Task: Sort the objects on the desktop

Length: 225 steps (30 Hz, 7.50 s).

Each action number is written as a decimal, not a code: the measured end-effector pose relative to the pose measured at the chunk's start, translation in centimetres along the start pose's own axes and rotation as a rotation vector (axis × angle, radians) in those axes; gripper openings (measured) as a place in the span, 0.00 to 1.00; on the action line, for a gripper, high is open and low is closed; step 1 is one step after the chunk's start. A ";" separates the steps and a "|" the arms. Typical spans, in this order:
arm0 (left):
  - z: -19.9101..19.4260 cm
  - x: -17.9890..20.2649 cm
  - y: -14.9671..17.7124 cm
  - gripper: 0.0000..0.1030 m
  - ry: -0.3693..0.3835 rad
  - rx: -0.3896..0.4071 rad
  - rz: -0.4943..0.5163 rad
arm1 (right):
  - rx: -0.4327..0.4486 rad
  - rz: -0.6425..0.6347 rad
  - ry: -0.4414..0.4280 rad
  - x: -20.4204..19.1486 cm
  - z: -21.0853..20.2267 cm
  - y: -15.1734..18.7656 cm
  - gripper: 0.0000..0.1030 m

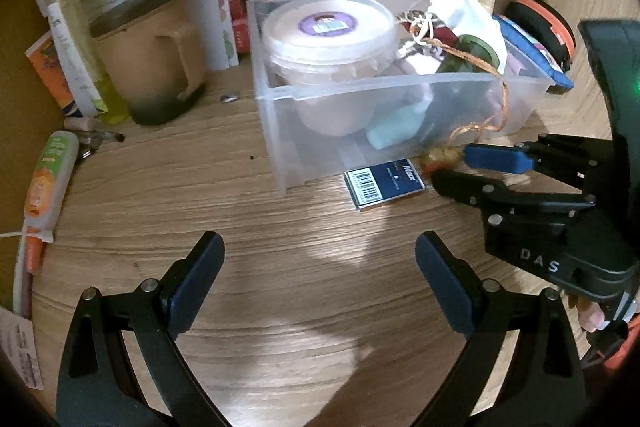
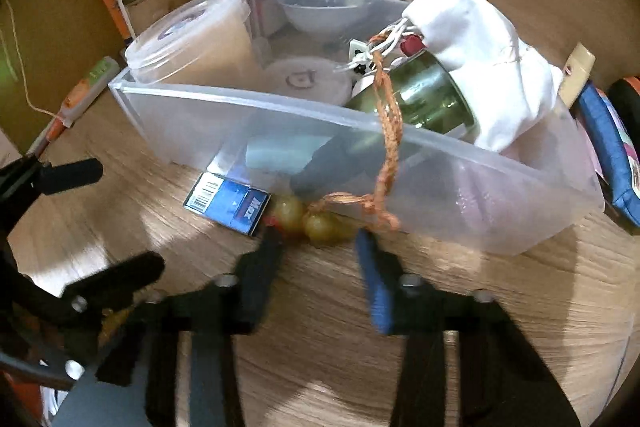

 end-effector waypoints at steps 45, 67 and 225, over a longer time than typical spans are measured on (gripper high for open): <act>1.7 -0.4 -1.0 0.47 0.025 0.010 -0.112 | -0.009 -0.051 -0.098 0.2 0.2 -0.5 0.30; -0.5 1.7 -0.8 0.47 0.076 0.039 -0.113 | 0.057 -0.024 -0.134 2.0 -3.7 1.3 0.15; -8.1 5.0 -4.0 0.94 -0.051 0.300 -0.033 | 0.250 0.102 0.012 7.8 -11.9 1.2 0.83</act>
Point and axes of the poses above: each gripper's, at about its wrist camera, not at the fingertips, and z roughly the way its jaws point, x to its right, y to its underside, the point moved 6 cm from there along z, roughly the way its jaws point, and after that the axes turned 7 degrees about y, right-handed, at the moved point
